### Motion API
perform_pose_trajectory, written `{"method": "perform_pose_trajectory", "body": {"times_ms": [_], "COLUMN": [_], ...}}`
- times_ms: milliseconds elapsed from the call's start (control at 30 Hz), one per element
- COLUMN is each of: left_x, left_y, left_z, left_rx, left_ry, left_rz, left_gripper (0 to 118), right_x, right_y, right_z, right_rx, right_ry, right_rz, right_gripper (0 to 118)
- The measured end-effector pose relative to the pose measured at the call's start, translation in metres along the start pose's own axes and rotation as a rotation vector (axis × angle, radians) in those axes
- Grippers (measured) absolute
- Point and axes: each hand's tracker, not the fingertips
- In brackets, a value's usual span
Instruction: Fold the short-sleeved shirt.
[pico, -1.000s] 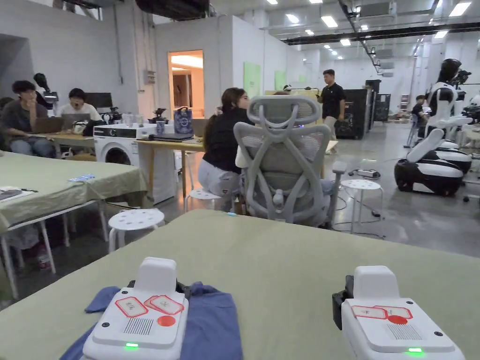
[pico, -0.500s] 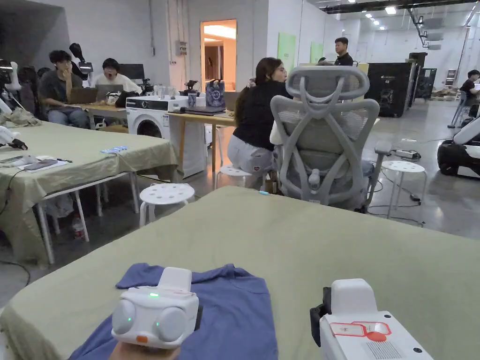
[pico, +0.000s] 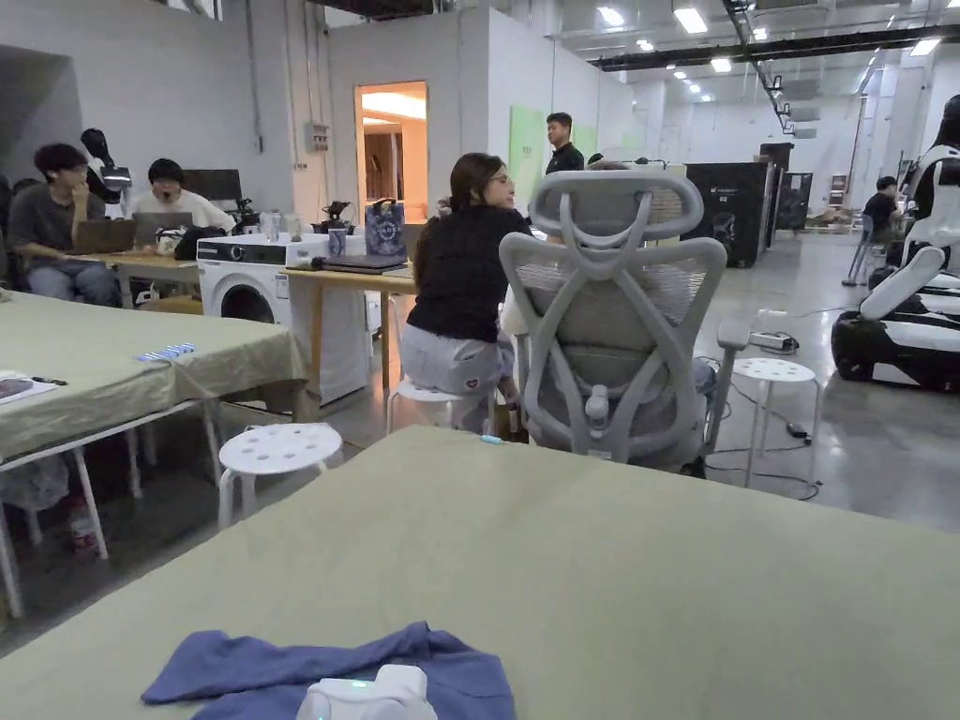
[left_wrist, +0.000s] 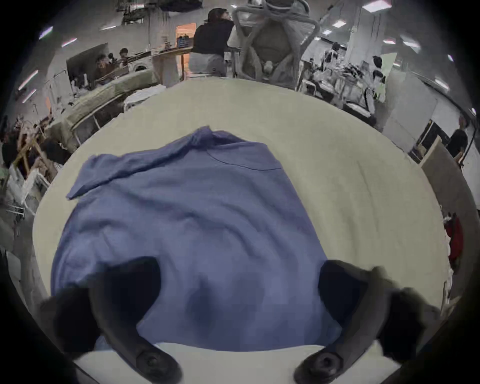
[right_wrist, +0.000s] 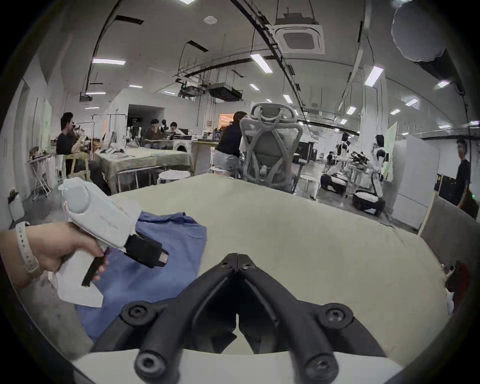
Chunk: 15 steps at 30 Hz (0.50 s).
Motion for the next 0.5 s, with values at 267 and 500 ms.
{"method": "perform_pose_trajectory", "body": {"times_ms": [267,500], "left_x": [0.009,0.018], "left_y": [-0.013,-0.008], "left_z": [-0.035,0.002], "left_rx": [-0.12,-0.022], "left_ry": [0.044,0.06], "left_rz": [-0.082,-0.062], "left_gripper": [12,0], "right_x": [0.021,0.06], "right_y": [-0.011,-0.014], "right_z": [-0.006,0.022], "right_rx": [-0.035,-0.028], "right_ry": [-0.033,-0.084], "right_rz": [0.009,-0.022], "right_gripper": [0,0]}}
